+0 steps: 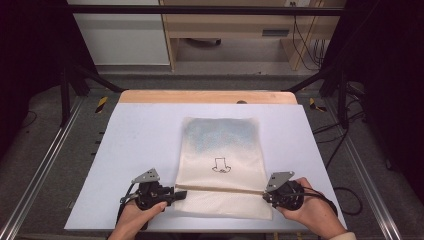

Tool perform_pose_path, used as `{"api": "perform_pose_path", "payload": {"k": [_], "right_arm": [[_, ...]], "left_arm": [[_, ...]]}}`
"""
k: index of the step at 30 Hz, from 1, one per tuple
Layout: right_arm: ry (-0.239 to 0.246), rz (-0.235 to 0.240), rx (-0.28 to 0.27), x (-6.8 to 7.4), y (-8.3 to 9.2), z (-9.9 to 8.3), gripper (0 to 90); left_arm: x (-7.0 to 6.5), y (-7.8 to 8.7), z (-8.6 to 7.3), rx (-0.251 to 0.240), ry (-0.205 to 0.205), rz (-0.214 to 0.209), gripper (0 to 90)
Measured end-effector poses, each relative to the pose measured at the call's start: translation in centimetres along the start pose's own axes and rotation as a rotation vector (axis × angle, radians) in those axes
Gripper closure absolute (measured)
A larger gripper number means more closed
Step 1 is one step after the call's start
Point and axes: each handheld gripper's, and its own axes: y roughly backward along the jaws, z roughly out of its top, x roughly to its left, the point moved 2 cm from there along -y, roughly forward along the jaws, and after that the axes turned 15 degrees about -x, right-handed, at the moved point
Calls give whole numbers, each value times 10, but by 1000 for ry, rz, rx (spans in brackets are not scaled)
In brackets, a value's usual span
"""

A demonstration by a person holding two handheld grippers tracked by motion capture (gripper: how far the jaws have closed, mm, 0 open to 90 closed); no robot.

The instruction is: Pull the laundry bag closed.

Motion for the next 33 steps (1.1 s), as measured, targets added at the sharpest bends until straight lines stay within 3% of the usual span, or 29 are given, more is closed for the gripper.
{"api": "perform_pose_path", "payload": {"k": [8,13,17,22,33], "right_arm": [[-12,-38,-26,0,3,5,488],[-15,-99,-71,0,6,11,262],[-20,-129,-97,-1,7,16,178],[-49,-147,-152,-3,7,25,105],[-99,-191,-259,-9,5,46,70]], "left_arm": [[-3,10,6,-32,-13,75,406],[-4,18,12,-55,-25,102,284],[-3,25,19,-77,-60,154,195],[1,33,28,-98,-96,194,136],[13,45,43,-110,-164,285,67]]}}
